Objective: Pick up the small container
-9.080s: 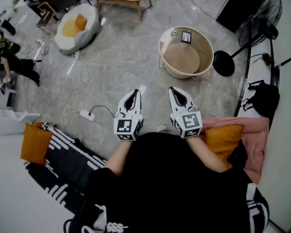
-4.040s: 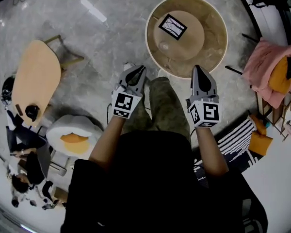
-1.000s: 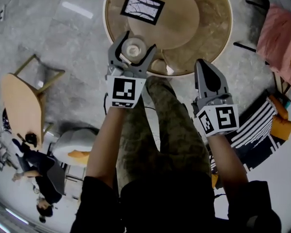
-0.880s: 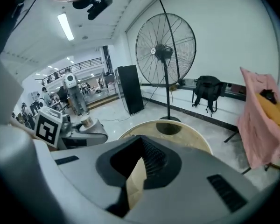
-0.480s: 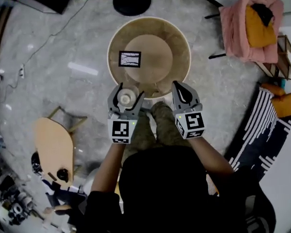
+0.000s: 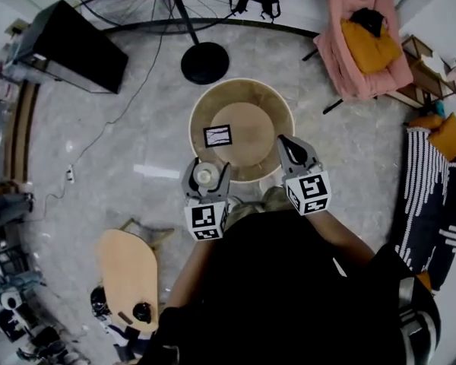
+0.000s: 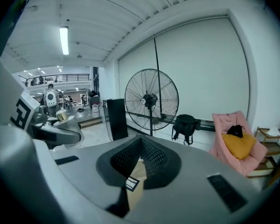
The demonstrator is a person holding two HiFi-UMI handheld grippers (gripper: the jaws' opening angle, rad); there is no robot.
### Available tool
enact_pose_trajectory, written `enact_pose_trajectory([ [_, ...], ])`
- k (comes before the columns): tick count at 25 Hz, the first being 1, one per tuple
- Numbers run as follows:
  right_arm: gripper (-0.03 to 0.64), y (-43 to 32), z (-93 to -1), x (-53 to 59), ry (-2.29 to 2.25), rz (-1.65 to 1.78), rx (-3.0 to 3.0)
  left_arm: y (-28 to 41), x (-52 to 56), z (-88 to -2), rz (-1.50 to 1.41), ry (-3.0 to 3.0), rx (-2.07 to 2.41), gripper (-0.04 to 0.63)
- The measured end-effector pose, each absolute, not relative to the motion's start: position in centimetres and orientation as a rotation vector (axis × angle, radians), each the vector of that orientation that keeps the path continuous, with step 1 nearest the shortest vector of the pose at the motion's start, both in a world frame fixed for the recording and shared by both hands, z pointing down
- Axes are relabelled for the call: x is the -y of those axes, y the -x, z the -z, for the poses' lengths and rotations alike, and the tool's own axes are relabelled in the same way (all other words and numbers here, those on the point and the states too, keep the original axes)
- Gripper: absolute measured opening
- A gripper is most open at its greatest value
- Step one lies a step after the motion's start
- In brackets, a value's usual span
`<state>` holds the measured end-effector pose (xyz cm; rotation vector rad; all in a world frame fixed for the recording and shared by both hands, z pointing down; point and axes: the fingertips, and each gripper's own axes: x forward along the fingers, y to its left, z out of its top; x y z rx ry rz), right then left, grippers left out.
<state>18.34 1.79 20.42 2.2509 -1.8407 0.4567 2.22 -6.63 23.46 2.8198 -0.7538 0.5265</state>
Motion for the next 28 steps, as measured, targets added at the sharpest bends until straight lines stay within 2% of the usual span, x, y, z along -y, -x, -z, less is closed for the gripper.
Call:
enact_pose_trajectory([
  [9,0.021,-17.5,-18.0,-1.3,-2.323,-0.371,1.801,-2.4,7.7,-20.1,-0.438,-2.889,0.708,0.35],
  [28,0.021,-16.1,-15.6,1.0,-2.348,-0.298,1.815,0.2,9.1,-21.0,-0.441,-2.854,0.748,0.35],
])
